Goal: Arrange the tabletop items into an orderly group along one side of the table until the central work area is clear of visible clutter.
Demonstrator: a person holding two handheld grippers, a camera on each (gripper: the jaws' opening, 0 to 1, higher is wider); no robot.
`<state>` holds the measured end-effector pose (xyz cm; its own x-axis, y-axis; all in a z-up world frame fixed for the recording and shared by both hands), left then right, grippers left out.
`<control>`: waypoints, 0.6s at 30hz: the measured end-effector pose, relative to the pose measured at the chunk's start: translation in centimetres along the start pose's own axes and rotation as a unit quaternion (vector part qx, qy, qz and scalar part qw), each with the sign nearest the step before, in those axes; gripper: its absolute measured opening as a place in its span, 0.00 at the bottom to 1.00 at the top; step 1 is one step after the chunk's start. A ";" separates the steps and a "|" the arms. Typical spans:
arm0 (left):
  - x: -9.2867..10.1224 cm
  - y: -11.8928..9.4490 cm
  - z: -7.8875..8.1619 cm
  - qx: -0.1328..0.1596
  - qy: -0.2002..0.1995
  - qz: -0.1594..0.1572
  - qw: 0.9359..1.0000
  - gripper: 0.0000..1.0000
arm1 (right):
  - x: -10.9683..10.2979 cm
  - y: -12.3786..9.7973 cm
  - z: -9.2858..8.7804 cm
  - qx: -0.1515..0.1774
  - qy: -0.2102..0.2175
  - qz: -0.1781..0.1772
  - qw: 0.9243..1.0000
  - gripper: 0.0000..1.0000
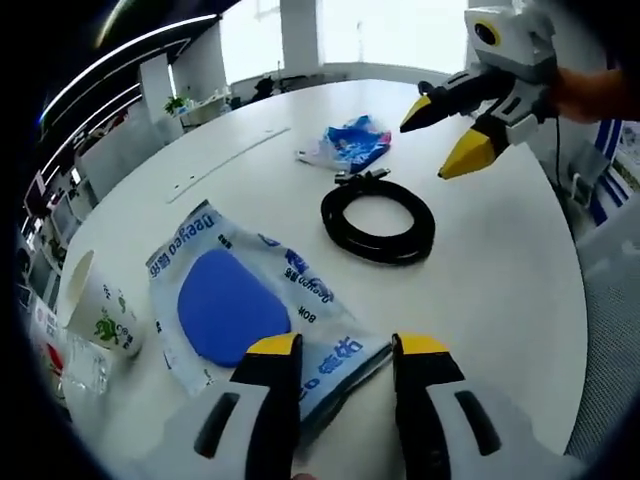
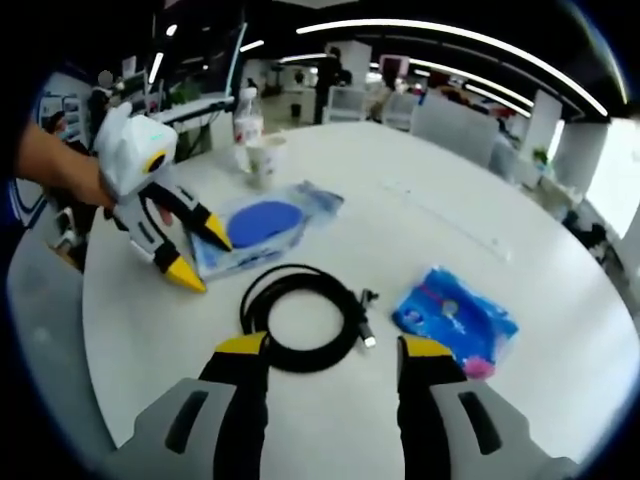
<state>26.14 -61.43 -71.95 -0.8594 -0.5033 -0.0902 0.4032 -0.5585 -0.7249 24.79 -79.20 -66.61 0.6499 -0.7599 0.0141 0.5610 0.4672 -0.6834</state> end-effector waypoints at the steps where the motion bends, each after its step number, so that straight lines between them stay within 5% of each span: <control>1: 0.1 0.0 0.0 0.001 0.003 -0.002 1.000 0.34 | 0.1 -0.1 0.0 0.001 0.001 -0.001 1.000 0.47; 12: 2.4 0.1 0.6 0.014 0.036 -0.065 0.997 0.28 | 0.4 -0.4 -0.2 -0.001 0.002 -0.004 1.000 0.47; 18: 2.4 -0.2 0.6 -0.002 0.011 -0.054 0.998 0.30 | 0.5 -0.3 0.3 0.002 0.002 -0.005 1.000 0.47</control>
<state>24.23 -62.89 -71.65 -0.9048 -0.4250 -0.0267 0.3063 -0.6061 -0.7341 25.07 -79.64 -66.18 0.6423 -0.7662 0.0179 0.5694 0.4614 -0.6803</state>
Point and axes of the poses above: the point that each gripper's makers call its tool centre point, and the gripper's own axes: y roughly forward along the fingers, x roughly to its right, z roughly out of its top, the point moved 3 cm from there along -y, roughly backward along the fingers, and after that the axes turned 6 degrees about z, right-handed, at the moved point
